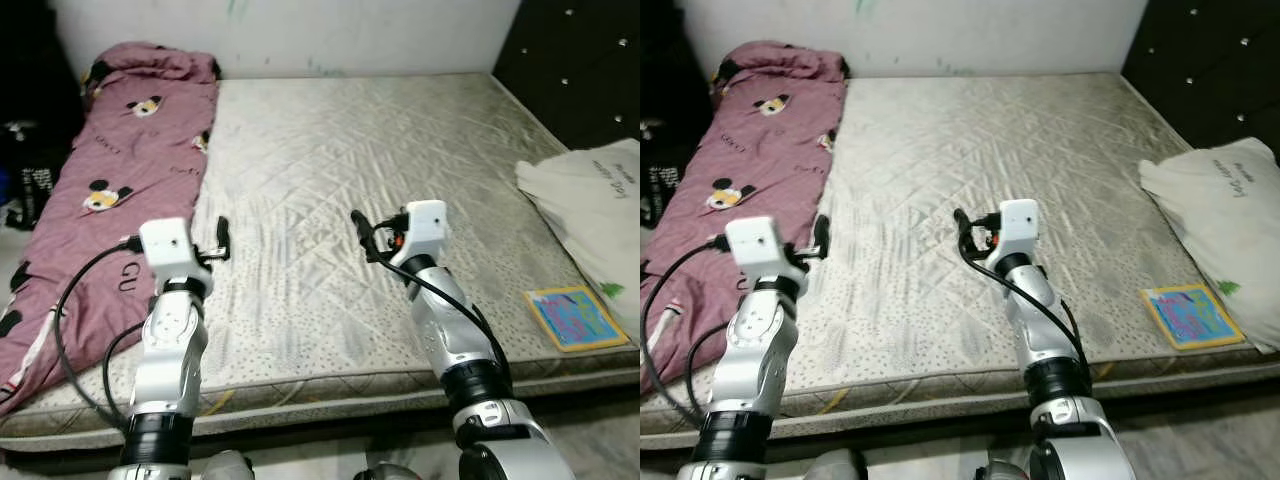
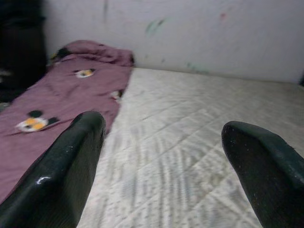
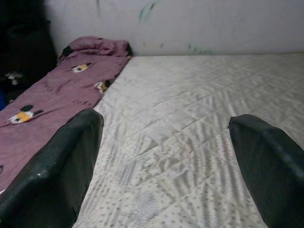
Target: Clean up the room
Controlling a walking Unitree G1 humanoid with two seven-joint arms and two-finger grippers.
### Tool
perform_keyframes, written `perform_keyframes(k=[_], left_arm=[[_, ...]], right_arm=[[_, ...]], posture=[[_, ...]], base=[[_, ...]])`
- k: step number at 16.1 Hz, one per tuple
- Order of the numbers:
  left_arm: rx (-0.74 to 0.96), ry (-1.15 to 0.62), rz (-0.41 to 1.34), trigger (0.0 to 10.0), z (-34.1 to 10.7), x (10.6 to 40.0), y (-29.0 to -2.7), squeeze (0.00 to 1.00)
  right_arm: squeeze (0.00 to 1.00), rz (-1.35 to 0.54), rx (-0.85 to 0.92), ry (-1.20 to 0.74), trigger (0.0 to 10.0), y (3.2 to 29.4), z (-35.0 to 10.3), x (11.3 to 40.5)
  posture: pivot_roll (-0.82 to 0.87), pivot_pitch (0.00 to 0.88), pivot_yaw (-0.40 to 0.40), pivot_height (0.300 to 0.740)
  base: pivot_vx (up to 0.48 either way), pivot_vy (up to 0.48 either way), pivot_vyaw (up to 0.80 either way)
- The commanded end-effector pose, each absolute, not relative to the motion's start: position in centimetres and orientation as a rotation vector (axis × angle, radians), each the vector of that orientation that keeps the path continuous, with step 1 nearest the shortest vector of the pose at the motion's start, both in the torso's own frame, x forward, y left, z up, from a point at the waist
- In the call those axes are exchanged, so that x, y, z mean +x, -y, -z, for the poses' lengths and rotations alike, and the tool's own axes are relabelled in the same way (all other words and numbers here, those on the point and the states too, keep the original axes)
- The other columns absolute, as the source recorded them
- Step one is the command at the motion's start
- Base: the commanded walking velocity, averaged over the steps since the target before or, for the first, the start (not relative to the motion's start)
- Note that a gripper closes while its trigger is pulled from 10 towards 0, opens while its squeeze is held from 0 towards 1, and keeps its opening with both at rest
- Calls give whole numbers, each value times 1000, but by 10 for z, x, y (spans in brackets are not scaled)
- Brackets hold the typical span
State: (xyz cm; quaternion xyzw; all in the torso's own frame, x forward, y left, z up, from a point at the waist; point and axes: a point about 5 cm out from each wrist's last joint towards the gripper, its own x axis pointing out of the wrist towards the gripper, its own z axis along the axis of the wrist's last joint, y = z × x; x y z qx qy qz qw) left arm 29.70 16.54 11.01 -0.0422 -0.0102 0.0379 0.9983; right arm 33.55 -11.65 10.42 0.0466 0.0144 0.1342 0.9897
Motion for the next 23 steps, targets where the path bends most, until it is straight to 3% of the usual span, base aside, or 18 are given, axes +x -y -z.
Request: perform_keyframes(k=[1,3,9,23], left_arm=[[-85,6,-67,10000,-109,298,-165,0],[-97,5,-71,10000,-109,296,-167,0],[-116,15,-134,10000,-107,286,-177,0],[-128,13,-168,10000,-107,281,-185,0]], right_arm=[[0,-273,101,-5,10000,115,-111,336],[0,-287,108,-2,10000,111,-115,336],[0,-355,95,-18,10000,96,-119,341],[0,-367,85,-44,10000,95,-117,341]], posture=[[-116,0,13,740],[-105,0,-2,740],[-46,0,-66,740],[-44,0,-82,740]], base=[[0,0,475],[0,0,794],[0,472,0],[0,472,0]])
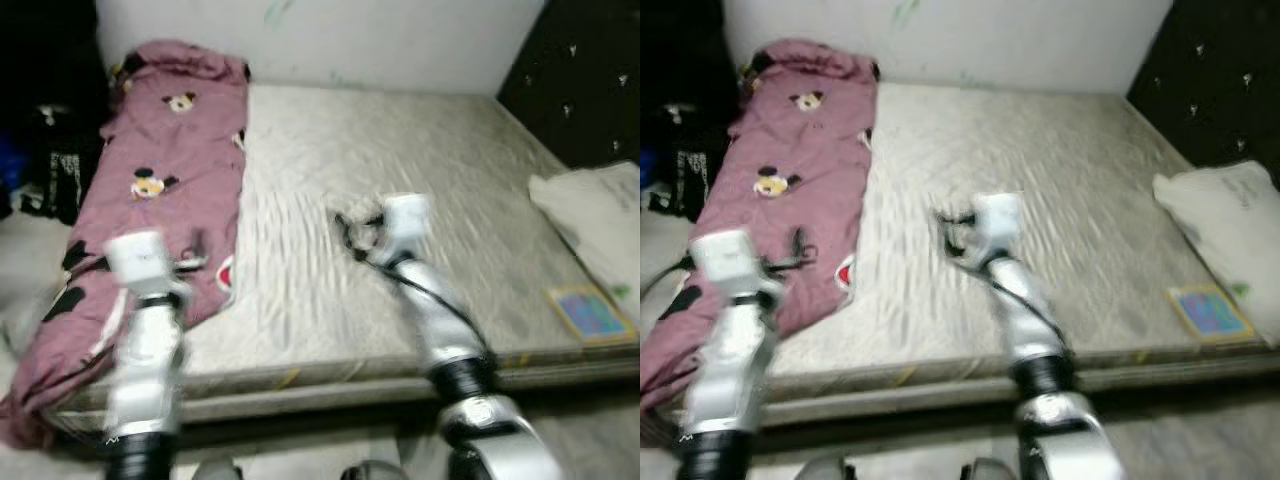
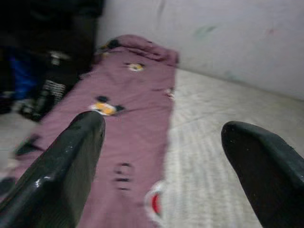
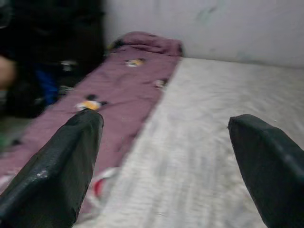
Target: Clean up the room
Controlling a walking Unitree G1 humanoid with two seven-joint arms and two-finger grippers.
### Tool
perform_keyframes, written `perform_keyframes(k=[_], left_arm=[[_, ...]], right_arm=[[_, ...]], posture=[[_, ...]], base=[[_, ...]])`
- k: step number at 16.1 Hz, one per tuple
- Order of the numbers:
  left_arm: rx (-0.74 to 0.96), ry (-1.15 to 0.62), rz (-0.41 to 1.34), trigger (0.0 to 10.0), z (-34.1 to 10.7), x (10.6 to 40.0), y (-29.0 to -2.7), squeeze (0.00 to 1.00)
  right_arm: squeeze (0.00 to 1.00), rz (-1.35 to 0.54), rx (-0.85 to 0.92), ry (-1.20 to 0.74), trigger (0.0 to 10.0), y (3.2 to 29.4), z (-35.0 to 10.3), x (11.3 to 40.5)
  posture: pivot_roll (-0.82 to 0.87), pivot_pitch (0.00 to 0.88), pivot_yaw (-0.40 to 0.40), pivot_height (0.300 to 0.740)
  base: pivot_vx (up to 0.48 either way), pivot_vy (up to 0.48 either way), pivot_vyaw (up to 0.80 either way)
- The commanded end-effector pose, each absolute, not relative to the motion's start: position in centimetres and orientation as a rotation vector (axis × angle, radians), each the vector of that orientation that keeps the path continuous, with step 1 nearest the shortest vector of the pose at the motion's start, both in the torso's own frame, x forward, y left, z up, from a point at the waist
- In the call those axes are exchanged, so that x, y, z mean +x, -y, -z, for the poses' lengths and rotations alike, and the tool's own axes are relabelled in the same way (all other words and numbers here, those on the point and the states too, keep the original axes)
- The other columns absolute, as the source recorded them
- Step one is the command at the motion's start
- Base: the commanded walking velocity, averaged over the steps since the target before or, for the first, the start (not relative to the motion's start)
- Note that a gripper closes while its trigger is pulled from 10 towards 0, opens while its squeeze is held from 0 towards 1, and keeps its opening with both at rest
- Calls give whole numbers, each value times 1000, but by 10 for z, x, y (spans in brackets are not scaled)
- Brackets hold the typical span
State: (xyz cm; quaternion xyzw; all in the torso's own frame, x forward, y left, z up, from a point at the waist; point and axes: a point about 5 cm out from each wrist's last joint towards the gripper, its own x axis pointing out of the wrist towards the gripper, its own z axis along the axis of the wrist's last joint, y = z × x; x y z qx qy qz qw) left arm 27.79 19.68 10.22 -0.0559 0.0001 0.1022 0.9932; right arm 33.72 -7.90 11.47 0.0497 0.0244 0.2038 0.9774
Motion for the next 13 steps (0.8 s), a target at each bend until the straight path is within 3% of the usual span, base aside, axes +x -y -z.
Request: perform_keyframes(k=[1,4,13], left_arm=[[-133,13,-167,10000,-107,281,-184,0],[-163,21,-154,10000,-108,282,-182,0],[-178,28,-154,10000,-110,284,-182,0]], right_arm=[[0,-368,85,-44,10000,94,-117,341],[0,-373,86,-49,10000,93,-117,343],[0,-376,76,-46,10000,93,-119,346]], posture=[[-44,0,-82,740],[-42,0,-83,740],[-41,0,-91,740]], base=[[0,472,0],[0,472,-667],[0,472,0]])
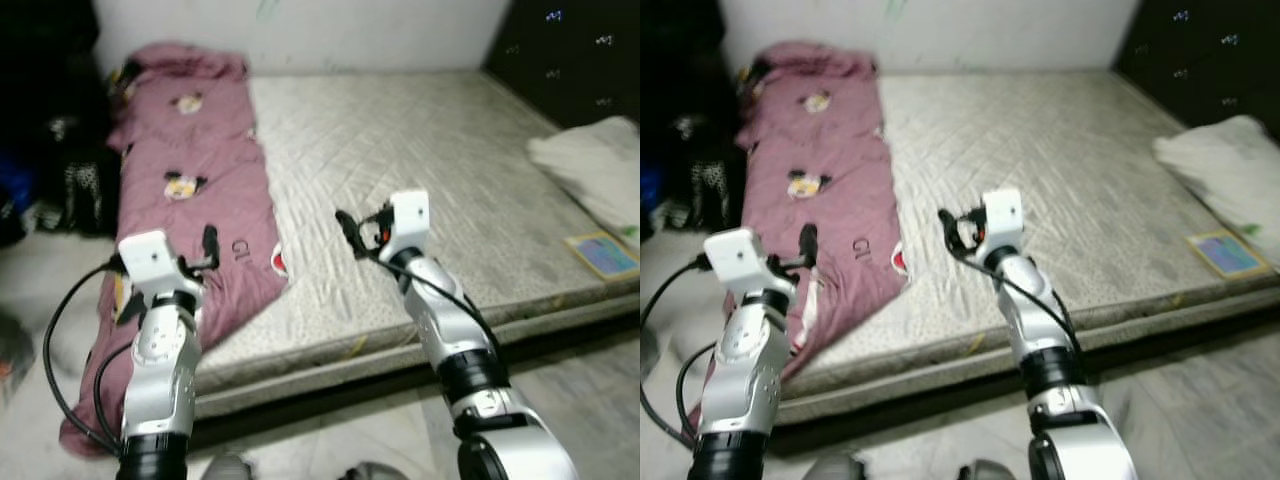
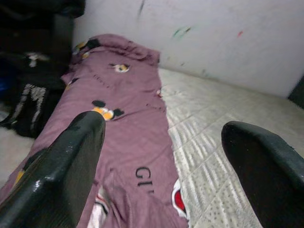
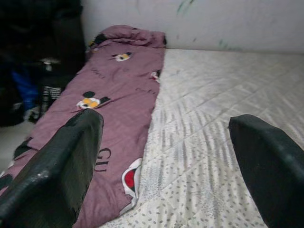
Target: Clean up the room
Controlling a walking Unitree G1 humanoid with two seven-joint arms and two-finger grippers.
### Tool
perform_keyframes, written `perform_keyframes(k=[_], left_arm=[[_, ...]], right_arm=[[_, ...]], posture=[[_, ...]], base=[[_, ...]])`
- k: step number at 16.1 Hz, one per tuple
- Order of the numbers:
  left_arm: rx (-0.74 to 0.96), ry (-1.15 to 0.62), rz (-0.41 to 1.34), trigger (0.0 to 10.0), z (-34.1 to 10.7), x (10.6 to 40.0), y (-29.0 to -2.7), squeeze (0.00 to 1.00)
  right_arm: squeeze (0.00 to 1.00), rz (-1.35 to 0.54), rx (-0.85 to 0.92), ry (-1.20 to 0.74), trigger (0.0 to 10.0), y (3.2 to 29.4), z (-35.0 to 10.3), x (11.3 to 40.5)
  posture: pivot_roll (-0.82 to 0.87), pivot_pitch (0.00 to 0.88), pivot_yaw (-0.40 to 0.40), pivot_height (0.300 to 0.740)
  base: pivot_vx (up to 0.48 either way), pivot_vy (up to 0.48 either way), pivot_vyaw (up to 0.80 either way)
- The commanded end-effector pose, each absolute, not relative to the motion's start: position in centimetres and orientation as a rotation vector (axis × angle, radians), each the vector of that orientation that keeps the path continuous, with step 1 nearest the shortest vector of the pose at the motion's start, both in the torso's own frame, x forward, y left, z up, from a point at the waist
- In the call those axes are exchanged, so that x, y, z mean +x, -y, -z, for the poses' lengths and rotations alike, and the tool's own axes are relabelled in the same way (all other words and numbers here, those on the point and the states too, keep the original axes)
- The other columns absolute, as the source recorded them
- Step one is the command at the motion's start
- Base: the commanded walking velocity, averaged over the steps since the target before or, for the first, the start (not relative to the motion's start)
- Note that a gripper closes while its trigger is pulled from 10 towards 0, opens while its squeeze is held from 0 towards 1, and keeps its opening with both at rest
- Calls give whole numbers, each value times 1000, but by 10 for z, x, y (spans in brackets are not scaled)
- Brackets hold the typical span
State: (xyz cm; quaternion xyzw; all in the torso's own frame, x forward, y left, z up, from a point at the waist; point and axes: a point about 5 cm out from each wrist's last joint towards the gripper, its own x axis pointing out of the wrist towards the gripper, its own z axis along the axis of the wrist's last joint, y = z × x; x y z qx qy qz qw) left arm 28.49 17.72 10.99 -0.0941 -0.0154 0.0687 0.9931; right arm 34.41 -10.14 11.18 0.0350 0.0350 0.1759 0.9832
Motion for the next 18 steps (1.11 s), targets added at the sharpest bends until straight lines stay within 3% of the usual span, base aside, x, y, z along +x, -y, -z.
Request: perform_keyframes(k=[1,9,18], left_arm=[[-175,29,-155,10000,-110,284,-182,0],[-174,86,-105,10000,-117,284,-179,0],[-179,93,-89,10000,-117,284,-178,0]], right_arm=[[0,-376,74,-46,10000,93,-119,346],[0,-389,63,-40,10000,91,-119,347],[0,-394,59,-41,10000,89,-119,348]], posture=[[-41,0,-93,740],[-40,0,-95,740],[-36,0,-94,740]], base=[[0,472,0],[0,75,0],[320,0,0]])
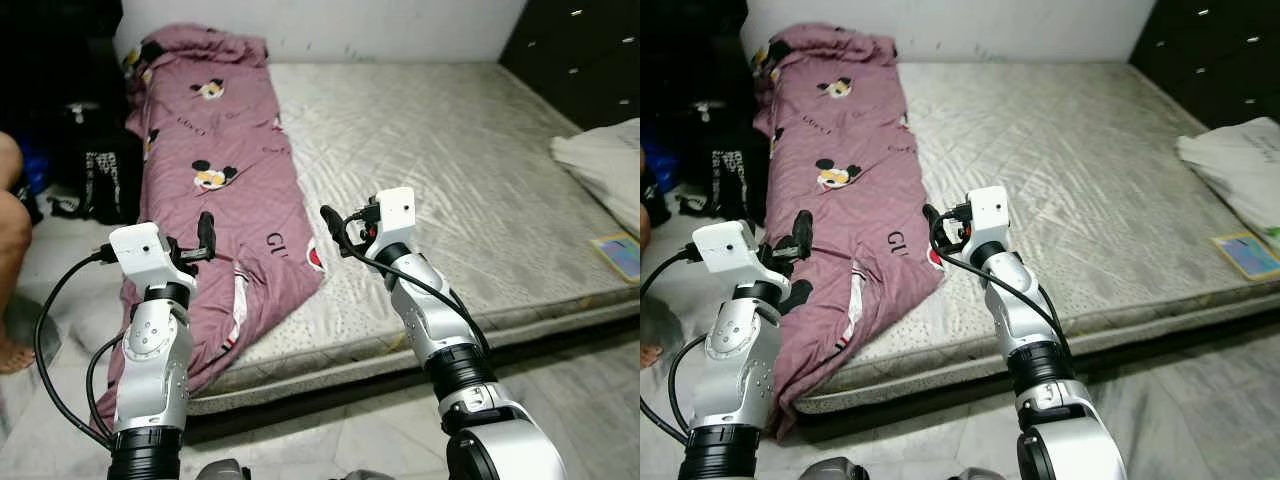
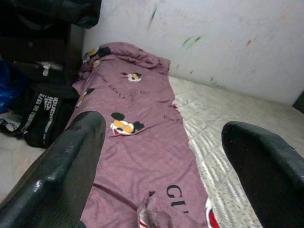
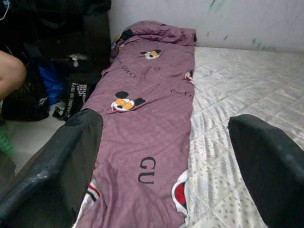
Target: Clean up the room
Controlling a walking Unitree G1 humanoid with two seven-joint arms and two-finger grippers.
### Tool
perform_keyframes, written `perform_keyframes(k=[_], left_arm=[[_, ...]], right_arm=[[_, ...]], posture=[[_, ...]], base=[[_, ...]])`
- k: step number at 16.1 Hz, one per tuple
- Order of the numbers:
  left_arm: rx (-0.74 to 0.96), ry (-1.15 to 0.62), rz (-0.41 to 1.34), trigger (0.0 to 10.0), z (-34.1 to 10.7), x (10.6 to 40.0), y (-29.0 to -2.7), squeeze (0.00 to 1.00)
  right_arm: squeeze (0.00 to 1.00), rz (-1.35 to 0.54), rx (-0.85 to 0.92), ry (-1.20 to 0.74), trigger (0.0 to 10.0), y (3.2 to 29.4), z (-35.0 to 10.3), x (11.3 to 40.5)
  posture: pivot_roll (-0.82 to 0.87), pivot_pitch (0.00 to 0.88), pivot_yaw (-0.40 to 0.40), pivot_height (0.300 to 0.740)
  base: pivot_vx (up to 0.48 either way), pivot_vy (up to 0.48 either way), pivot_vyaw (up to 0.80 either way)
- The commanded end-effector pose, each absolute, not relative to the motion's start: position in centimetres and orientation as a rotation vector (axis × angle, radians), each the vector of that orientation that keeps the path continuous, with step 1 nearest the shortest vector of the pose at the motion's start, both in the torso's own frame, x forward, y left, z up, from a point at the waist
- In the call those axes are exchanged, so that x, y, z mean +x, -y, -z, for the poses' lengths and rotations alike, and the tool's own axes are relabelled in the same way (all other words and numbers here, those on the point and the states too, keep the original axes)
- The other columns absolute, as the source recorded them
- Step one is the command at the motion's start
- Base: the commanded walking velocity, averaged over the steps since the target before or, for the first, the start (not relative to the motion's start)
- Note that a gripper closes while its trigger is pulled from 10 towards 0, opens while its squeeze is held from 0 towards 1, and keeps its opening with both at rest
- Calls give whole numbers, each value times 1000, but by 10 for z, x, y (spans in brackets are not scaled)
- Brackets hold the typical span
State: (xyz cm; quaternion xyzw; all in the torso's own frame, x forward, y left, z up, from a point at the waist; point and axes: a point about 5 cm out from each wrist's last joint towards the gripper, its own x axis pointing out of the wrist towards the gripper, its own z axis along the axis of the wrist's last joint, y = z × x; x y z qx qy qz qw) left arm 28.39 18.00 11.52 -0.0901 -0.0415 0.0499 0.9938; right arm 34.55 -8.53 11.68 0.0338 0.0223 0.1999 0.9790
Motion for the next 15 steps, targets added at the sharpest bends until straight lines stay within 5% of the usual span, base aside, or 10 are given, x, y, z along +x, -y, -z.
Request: perform_keyframes(k=[1,15], left_arm=[[-178,93,-90,10000,-118,284,-178,0],[-84,48,-129,10000,-110,283,-179,0]], right_arm=[[0,-395,59,-39,10000,89,-119,348],[0,-362,66,-26,10000,93,-119,349]], posture=[[-36,0,-93,740],[-46,0,-72,740]], base=[[356,0,0],[65,0,0]])
